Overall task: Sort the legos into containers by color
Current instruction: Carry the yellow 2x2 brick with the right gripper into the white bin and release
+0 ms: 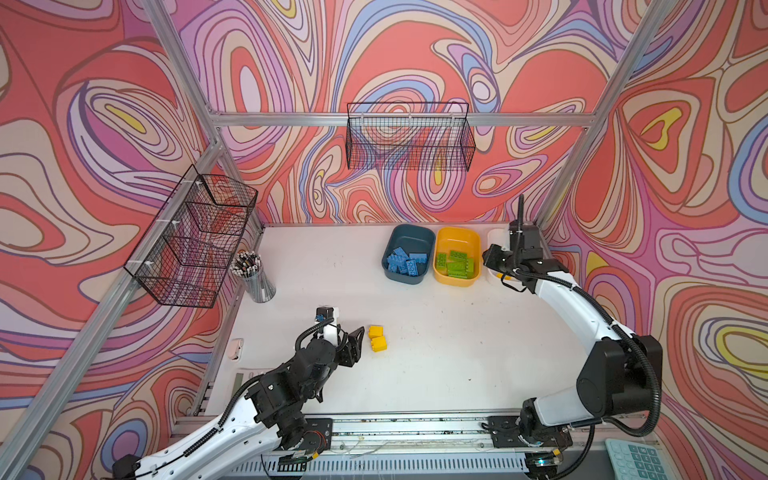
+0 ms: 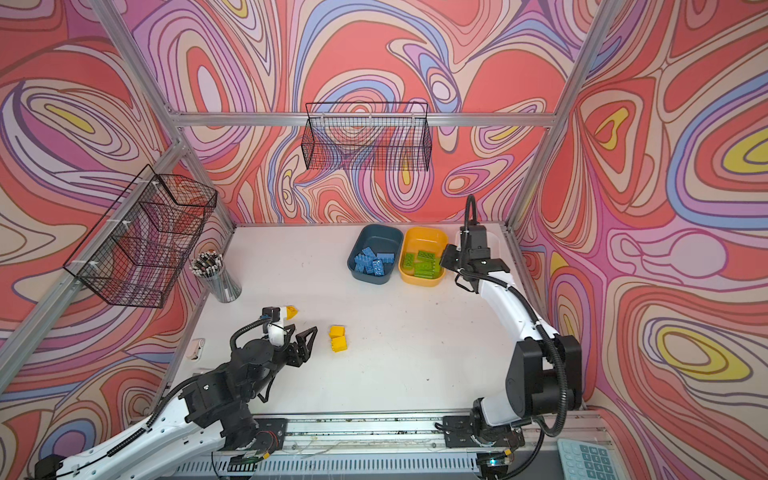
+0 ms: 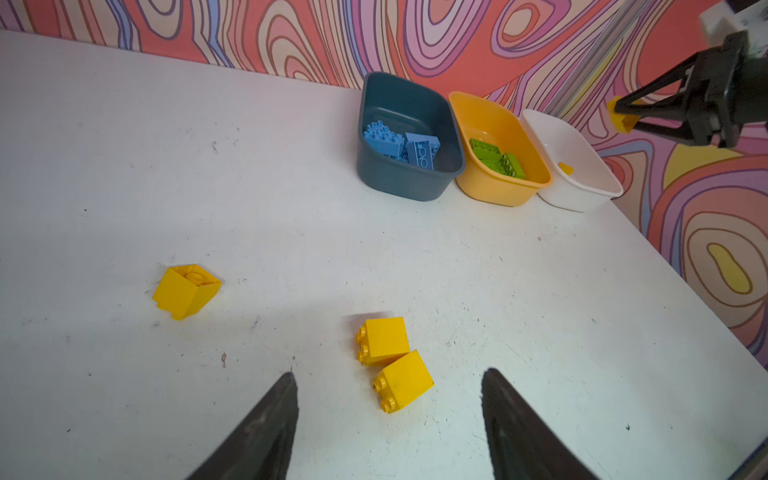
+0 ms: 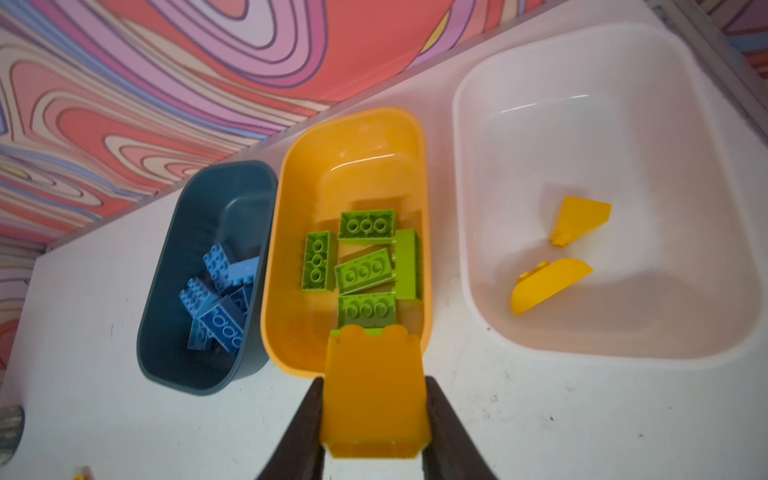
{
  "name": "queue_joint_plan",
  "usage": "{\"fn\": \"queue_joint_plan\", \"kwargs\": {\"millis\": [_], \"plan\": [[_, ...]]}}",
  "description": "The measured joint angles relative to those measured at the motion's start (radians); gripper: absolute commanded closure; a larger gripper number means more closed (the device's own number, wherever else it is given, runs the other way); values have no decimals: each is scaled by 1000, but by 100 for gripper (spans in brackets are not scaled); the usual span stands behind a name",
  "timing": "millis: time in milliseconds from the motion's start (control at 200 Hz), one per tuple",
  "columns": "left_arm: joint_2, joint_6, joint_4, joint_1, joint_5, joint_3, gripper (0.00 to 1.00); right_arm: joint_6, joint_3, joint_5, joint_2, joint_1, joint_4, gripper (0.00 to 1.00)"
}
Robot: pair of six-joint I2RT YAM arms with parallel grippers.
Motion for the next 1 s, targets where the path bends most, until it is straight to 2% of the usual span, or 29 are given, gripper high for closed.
{"fn": "queue_joint_plan", "kwargs": {"millis": [150, 290, 421, 556, 696, 871, 997], "plan": [[87, -20, 23, 0, 35, -1, 30, 37, 28, -38, 72, -122, 43, 67], [159, -35, 43, 0, 67, -1, 30, 56, 49, -33, 149, -179, 71, 66], [201, -40, 57, 0, 88, -1, 30, 63, 82, -21, 215, -185, 76, 63], [230, -44, 61, 0, 104, -1, 30, 65, 97, -12, 233, -184, 77, 50], [274, -62, 61, 0, 116, -1, 31, 64, 122, -3, 233, -184, 82, 41], [362, -104, 55, 0, 125, 14, 31, 64, 119, -8, 231, -184, 109, 39], [453, -130, 38, 0, 130, 68, 32, 76, 59, -37, 187, -184, 146, 39]]}}
